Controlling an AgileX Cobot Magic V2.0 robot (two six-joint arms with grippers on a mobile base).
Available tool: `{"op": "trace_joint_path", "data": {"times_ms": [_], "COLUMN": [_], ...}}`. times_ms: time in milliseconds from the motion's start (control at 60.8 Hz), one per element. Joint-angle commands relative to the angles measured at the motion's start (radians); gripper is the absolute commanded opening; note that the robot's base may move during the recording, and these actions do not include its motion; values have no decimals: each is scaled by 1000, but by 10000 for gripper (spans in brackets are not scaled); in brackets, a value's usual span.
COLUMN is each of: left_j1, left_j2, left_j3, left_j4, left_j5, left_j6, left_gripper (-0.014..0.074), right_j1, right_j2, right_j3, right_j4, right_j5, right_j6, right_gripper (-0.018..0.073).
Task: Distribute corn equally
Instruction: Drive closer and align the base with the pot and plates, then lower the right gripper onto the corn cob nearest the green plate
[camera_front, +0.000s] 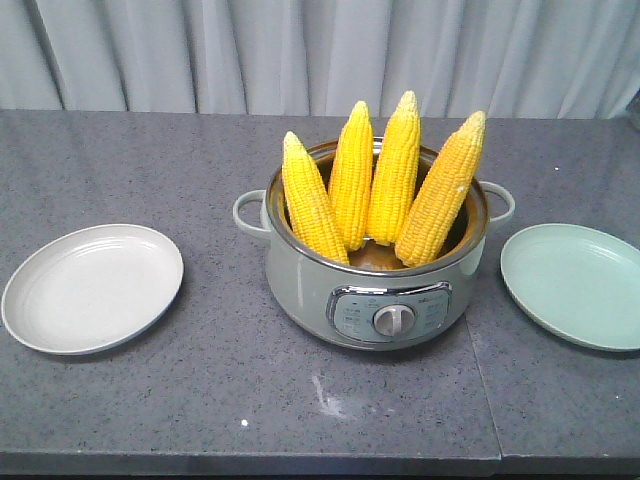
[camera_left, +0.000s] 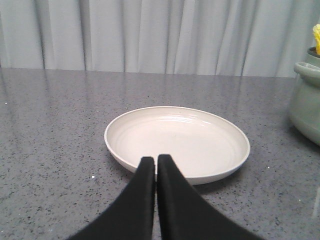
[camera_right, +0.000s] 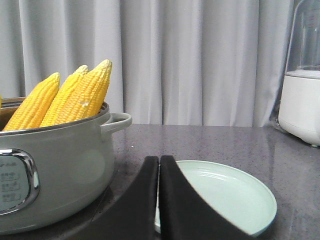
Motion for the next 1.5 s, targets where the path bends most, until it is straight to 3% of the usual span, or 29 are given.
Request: {"op": "trace_joint_path", "data": {"times_ms": [0,214,362,510,625,740,872,1003,1151,1299,1398,1480], "left_j1": [1,1,1,1,1,-2,-2,-2,-2,-2,-2,-2], "left_j2": [-14,-14,-14,-14,-14,-14,-13,11,108,219,289,343], "left_j3": [-23,-23,-23,-30,-32,-46,-149,-288,-414,-503,-553,-588], "left_j4": [-8,-72,-139,-142,-162,-149,-48,17,19,15,6,-3], "left_j5": [-71,-118,-220,-313,-368,-443,-369,-197,-44,-13,11,48], "left_j6": [-4,-87,-174,-201,-306,-444,-453,-453,-438,-438,-437,-428], "left_gripper": [-6,-6,-6,-6,-6,-6,-3,4,34,153,278,378], "right_j1": [-3,-3,-3,-3,-3,-3,-3,-3,-3,-3,-3,-3], "right_j2": [-8,-8,-8,-8,-8,-5,54,161,264,322,324,324], "right_j3": [18,18,18,17,8,-90,-291,-460,-563,-577,-577,-577], "right_j4": [-11,39,42,57,139,129,70,53,59,59,56,60], "right_j5": [-75,-195,-265,-326,-319,-195,97,273,281,224,198,183], "right_j6": [3,138,247,303,380,385,367,254,120,114,114,120], "right_gripper": [-5,-5,-5,-5,-5,-5,-1,55,241,474,550,557]}}
